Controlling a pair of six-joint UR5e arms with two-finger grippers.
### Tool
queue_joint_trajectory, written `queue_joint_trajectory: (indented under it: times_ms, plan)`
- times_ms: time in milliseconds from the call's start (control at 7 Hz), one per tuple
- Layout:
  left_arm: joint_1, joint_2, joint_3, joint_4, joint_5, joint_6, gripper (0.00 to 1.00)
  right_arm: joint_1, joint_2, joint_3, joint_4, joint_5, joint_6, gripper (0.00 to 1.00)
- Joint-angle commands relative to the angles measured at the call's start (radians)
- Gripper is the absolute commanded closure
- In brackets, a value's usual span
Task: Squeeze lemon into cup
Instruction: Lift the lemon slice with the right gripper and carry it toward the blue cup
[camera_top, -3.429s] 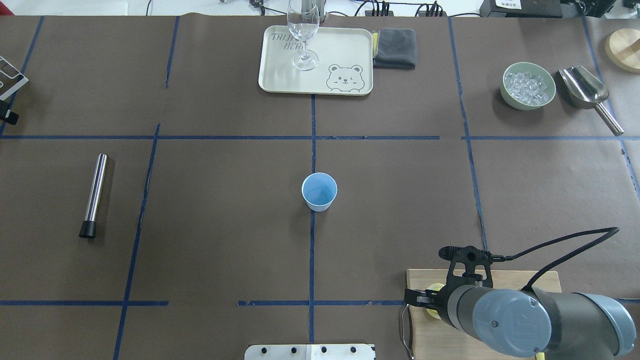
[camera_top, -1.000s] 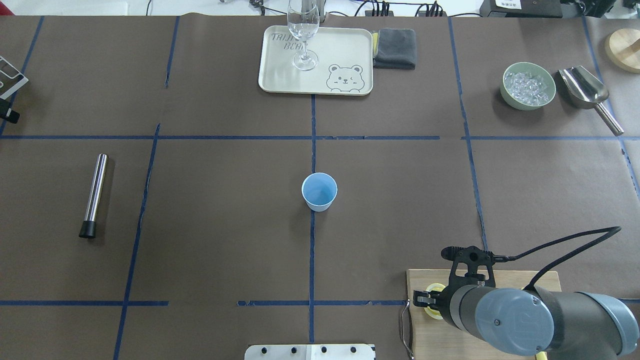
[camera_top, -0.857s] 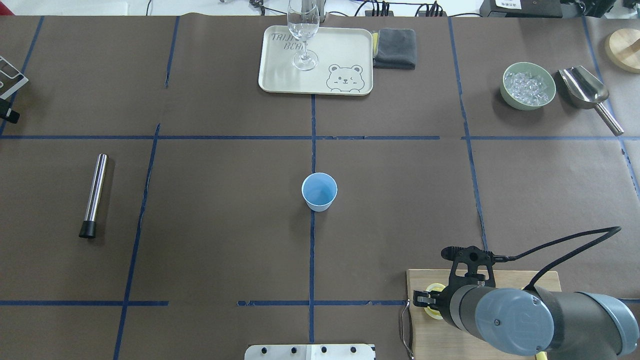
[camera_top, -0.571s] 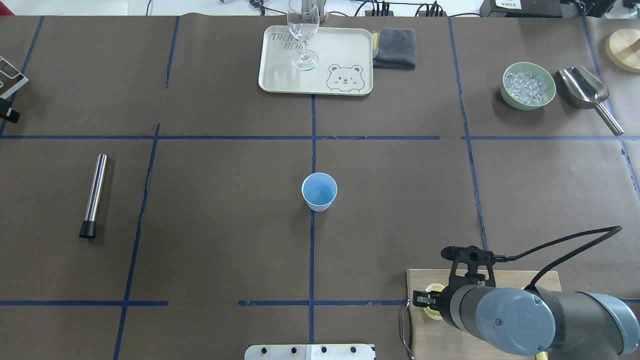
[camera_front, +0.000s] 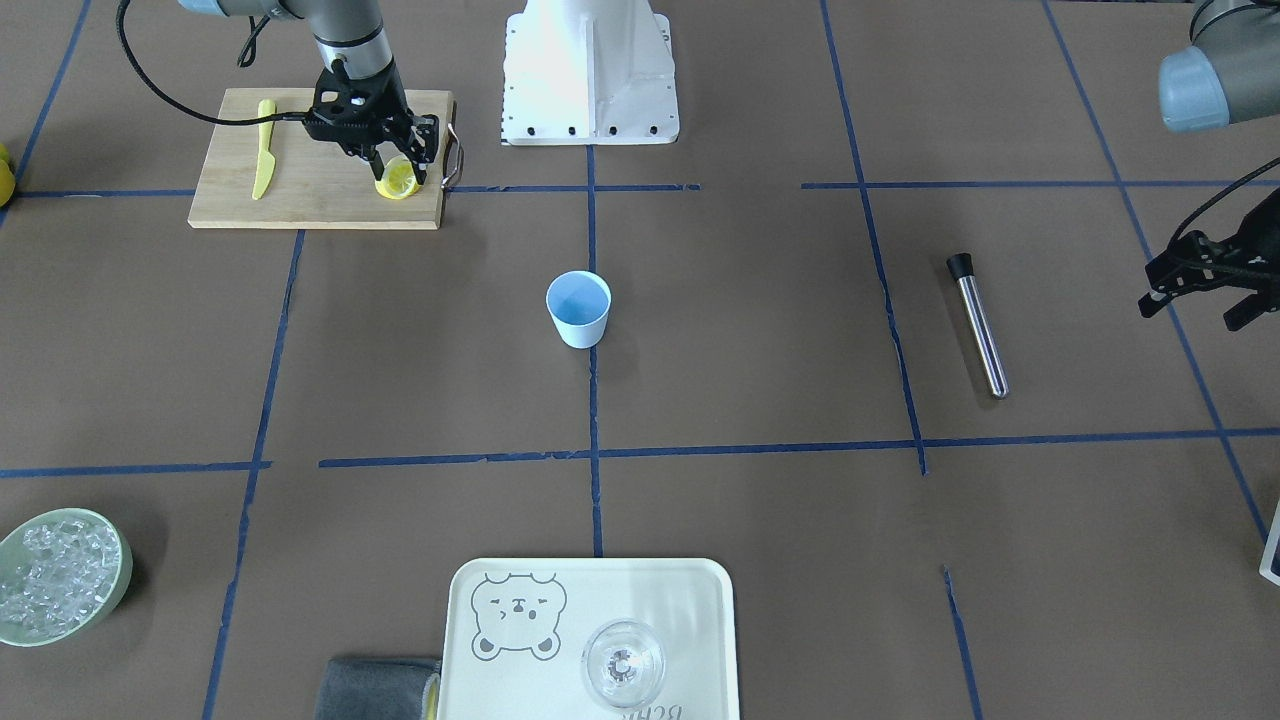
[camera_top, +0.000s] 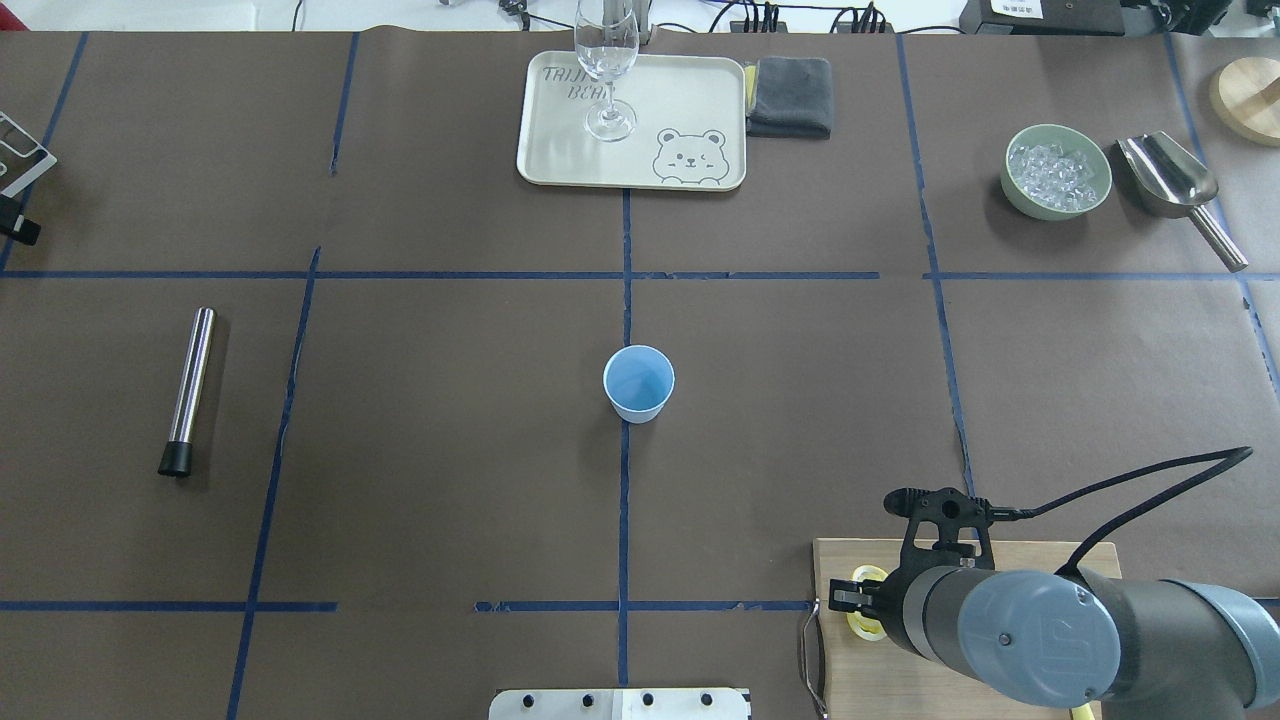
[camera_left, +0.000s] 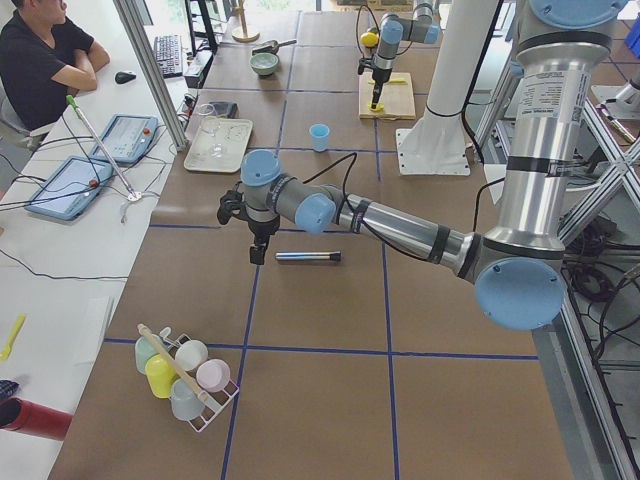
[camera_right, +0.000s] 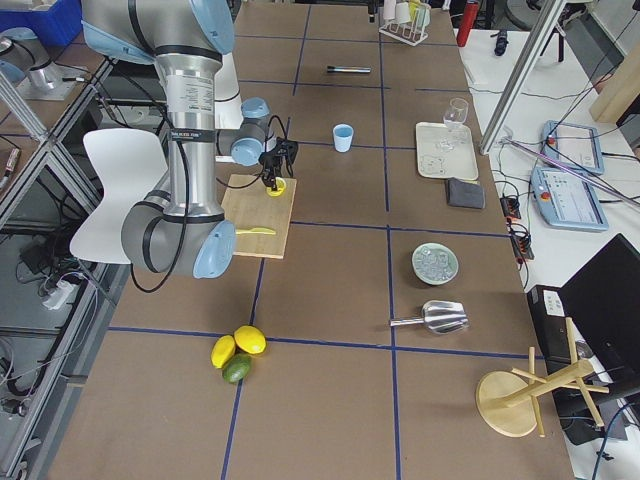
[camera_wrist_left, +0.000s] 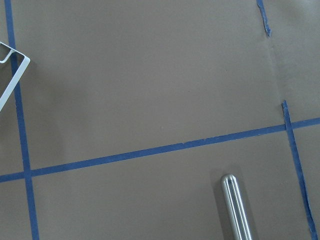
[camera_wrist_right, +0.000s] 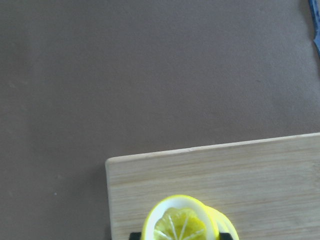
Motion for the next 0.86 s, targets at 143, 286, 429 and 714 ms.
queue_joint_trajectory:
  times_ms: [143,286,429,714]
  plan:
    - [0.0,-0.006,-0.001,0.001,-0.002,-0.002,0.0,0.045,-0.004,0.017,-0.004,0.05,-0.001,0.43]
    - [0.0,-0.006,-0.001,0.001,-0.002,-0.002,0.0,0.053,-0.002,0.017,-0.005,0.054,-0.001,0.42]
    - [0.0,-0.007,0.001,0.001,-0.002,-0.002,0.0,0.06,-0.001,0.026,-0.005,0.066,-0.001,0.42]
    - [0.0,-0.013,0.004,0.001,-0.002,-0.002,0.0,0.106,0.004,0.058,-0.011,0.101,-0.003,0.42]
